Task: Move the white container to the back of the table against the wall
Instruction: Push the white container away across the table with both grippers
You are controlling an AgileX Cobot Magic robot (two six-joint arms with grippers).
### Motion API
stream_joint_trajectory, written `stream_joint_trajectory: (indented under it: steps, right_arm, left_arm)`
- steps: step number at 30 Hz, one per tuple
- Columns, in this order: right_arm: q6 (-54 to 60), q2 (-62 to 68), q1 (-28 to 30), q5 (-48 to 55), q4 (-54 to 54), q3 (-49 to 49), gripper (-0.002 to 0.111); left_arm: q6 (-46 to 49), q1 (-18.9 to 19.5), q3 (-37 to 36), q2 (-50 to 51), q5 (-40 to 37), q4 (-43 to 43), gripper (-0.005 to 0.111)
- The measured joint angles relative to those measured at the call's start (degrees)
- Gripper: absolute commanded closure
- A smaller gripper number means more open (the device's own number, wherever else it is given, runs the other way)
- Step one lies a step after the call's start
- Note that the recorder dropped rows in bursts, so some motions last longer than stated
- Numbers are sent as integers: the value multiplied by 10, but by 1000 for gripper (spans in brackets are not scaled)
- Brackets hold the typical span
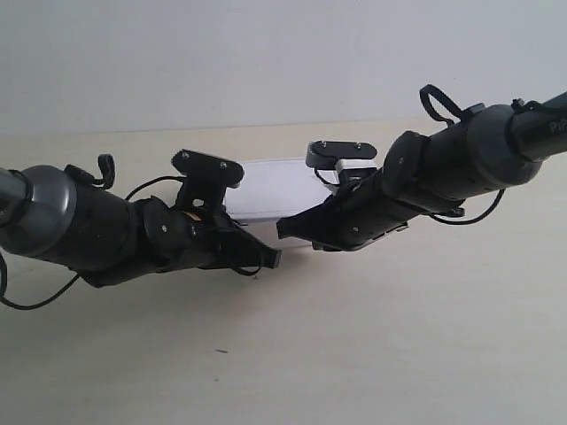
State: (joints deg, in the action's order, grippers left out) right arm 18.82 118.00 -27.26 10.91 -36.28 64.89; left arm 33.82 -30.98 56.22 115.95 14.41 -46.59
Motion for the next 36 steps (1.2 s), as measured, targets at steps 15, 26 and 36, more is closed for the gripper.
stream_joint_trajectory:
  steps: [15, 26, 36]
  right_arm:
    - [9, 44, 30, 30, 21, 88, 108]
    - [10, 84, 51, 46, 27, 139, 108]
    - [11, 123, 62, 61, 32, 212, 108]
  left_arm:
    - [37, 28, 71, 51, -23, 1, 107]
    - [48, 58, 129, 79, -46, 1, 107]
    - [74, 61, 168, 109, -48, 1, 107]
